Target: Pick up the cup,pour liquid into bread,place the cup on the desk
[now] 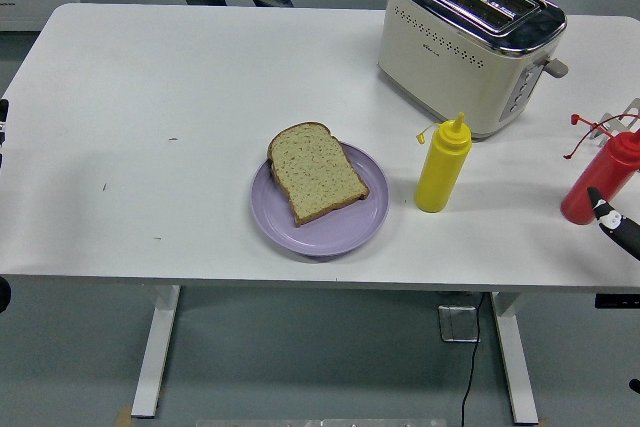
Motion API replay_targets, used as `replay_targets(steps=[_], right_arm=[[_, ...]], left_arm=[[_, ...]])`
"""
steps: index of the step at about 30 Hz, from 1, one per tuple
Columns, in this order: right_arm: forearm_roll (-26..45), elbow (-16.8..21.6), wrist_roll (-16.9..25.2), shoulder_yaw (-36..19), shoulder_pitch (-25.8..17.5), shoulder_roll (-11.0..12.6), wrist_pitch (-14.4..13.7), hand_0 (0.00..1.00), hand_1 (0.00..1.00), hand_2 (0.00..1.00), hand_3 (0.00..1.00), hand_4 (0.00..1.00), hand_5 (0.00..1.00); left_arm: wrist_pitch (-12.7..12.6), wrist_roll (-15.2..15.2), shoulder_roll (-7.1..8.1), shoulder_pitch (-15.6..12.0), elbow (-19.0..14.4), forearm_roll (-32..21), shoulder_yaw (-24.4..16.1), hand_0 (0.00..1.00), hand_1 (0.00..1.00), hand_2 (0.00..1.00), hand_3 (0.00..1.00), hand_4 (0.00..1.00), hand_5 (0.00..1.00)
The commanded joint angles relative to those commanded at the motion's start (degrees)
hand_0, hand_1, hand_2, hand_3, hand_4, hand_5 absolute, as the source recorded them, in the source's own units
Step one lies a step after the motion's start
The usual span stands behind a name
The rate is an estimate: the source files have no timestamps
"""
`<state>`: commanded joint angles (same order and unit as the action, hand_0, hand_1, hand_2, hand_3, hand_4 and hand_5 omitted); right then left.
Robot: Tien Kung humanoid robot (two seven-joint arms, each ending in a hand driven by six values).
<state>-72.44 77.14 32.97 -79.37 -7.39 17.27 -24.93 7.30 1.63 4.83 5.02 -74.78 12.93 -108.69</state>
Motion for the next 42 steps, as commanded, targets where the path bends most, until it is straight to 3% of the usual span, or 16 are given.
replay_targets(steps=[10, 16, 17, 18, 20, 23, 24, 28, 32, 37, 42], right_arm=[[2.21, 9.00, 0.58, -3.27, -3.88, 0.35, -1.19, 0.948, 0.894, 0.998, 0.998, 0.825, 0.169], [9.96, 11.60, 1.89, -5.61, -2.36, 1.03, -1.32, 0.932, 0.887, 0.989, 0.998, 0.814, 0.176], [12.05, 11.76, 2.04, -6.01, -1.52, 1.29, -0.49, 0.932, 0.887, 0.989, 0.998, 0.814, 0.176], [14.66, 11.80, 1.73, -6.62, -0.58, 1.58, 1.01, 0.887, 0.832, 0.929, 0.951, 0.649, 0.224], [19.50, 11.65, 1.31, -7.06, 0.04, 1.86, 2.05, 0.887, 0.832, 0.929, 0.951, 0.649, 0.224], [26.57, 10.10, -1.93, -9.10, 3.01, 3.32, 8.51, 0.887, 0.832, 0.929, 0.951, 0.649, 0.224], [29.18, 9.29, -3.06, -9.83, 3.84, 3.82, 10.52, 0.856, 0.819, 0.875, 0.906, 0.584, 0.310], [38.86, 6.25, -6.73, -11.83, 6.20, 4.84, 16.54, 0.856, 0.819, 0.875, 0.906, 0.584, 0.310], [48.17, 2.98, -9.36, -13.07, 8.19, 5.45, 19.92, 0.850, 0.811, 0.857, 0.873, 0.554, 0.365], [59.07, -0.74, -10.98, -13.87, 10.55, 5.52, 21.84, 0.826, 0.798, 0.834, 0.846, 0.536, 0.405], [61.06, -3.90, -12.09, -14.12, 12.28, 4.98, 23.35, 0.808, 0.779, 0.806, 0.824, 0.525, 0.426]], left_arm=[[0.00, 0.02, 0.19, 0.29, -0.04, 0.03, 0.18, 0.825, 0.818, 0.863, 0.819, 0.652, 0.998], [-0.02, 0.00, 0.15, 0.09, -0.02, 0.02, 0.12, 0.825, 0.818, 0.863, 0.819, 0.652, 0.998], [-0.02, 0.00, 0.12, 0.04, -0.01, 0.02, 0.09, 0.825, 0.818, 0.863, 0.819, 0.652, 0.998], [-0.01, 0.00, 0.09, -0.02, -0.01, 0.01, 0.07, 0.825, 0.818, 0.863, 0.820, 0.652, 0.998], [0.00, 0.00, 0.08, -0.06, -0.01, 0.01, 0.06, 0.825, 0.818, 0.863, 0.820, 0.652, 0.998], [0.01, 0.00, 0.07, -0.22, -0.03, 0.00, 0.03, 0.825, 0.818, 0.863, 0.820, 0.652, 0.998], [0.02, 0.00, 0.08, -0.26, -0.04, -0.01, 0.03, 0.825, 0.818, 0.863, 0.819, 0.652, 0.998], [0.02, 0.00, 0.09, -0.43, -0.06, -0.02, -0.05, 0.825, 0.818, 0.863, 0.819, 0.652, 0.998], [0.03, 0.00, 0.14, -0.50, -0.09, 0.00, -0.15, 0.826, 0.818, 0.863, 0.820, 0.652, 0.998], [0.04, 0.01, 0.08, -0.51, -0.07, 0.03, -0.16, 0.825, 0.818, 0.862, 0.819, 0.652, 0.998], [0.04, 0.03, -0.02, -0.58, -0.04, 0.08, -0.19, 0.825, 0.818, 0.861, 0.820, 0.652, 0.998]])
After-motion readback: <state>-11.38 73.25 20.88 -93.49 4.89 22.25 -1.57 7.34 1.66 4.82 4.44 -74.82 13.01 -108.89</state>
